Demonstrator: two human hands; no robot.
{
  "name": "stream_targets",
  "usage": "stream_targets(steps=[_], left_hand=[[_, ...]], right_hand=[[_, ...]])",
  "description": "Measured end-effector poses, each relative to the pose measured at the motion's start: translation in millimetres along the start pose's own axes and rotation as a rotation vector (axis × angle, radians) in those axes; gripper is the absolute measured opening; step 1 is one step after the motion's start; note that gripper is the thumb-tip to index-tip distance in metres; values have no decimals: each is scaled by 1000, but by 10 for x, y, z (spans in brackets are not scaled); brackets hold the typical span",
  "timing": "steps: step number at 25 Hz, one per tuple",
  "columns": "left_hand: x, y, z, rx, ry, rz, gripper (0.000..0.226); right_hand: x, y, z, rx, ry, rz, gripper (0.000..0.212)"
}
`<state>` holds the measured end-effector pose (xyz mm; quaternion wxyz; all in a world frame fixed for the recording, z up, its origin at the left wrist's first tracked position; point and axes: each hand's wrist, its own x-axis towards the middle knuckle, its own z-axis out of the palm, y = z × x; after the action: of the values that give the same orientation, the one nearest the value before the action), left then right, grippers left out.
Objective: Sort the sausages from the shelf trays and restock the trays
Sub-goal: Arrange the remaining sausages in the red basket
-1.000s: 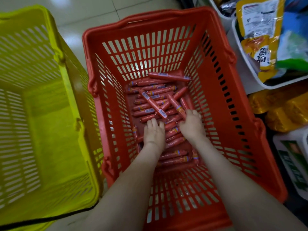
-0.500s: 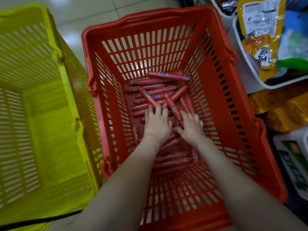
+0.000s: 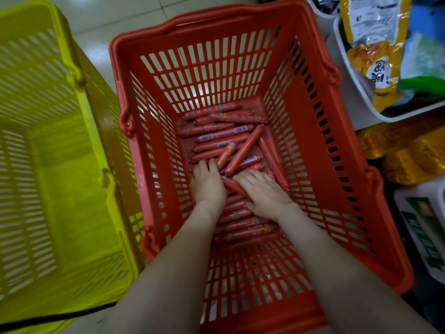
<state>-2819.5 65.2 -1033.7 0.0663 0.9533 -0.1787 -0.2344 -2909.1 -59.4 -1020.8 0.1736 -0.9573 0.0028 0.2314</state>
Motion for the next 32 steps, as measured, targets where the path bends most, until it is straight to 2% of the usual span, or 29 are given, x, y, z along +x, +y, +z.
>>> stream_targets(steps=[4,8,10,13,15,16,19,21,24,26,29,31,32], left_hand=[[50,-5,-89,135,-29,57,57],[86,-30,-82,151,-133,93,67],[46,-31,-68,148,-111,130,66],[-35,19,-38,6,-20,184,56],[-73,33,-9,-97,-81,233,72],[-81,24,-2,-106,-139,255,81],[-97,-15,17,61,-254,291,102],[-96,-6,20,111,-266,295,104],[-104,-6,7,134,-291,307,110],[-137,-37,24,188,-287,308,116],[-192,-18,29,248,-237,306,116],[-205,35,5,276,-176,303,114],[-211,66,-15,285,-150,295,112]], right_hand=[[57,-59,7,-73,14,3,70],[67,-12,-57,-154,65,15,48],[-9,82,-67,-204,101,101,46],[-114,221,-75,-258,95,183,51],[-92,243,-110,-218,54,68,68],[-53,219,-154,-151,85,22,66],[161,94,-258,3,190,59,66],[375,68,-292,40,108,160,73],[632,77,-430,-120,-128,264,66],[640,53,-511,-192,-156,293,65],[437,-18,-458,-121,-90,304,68],[215,-20,-423,-96,-166,256,88],[110,-7,-386,-158,-207,241,99]])
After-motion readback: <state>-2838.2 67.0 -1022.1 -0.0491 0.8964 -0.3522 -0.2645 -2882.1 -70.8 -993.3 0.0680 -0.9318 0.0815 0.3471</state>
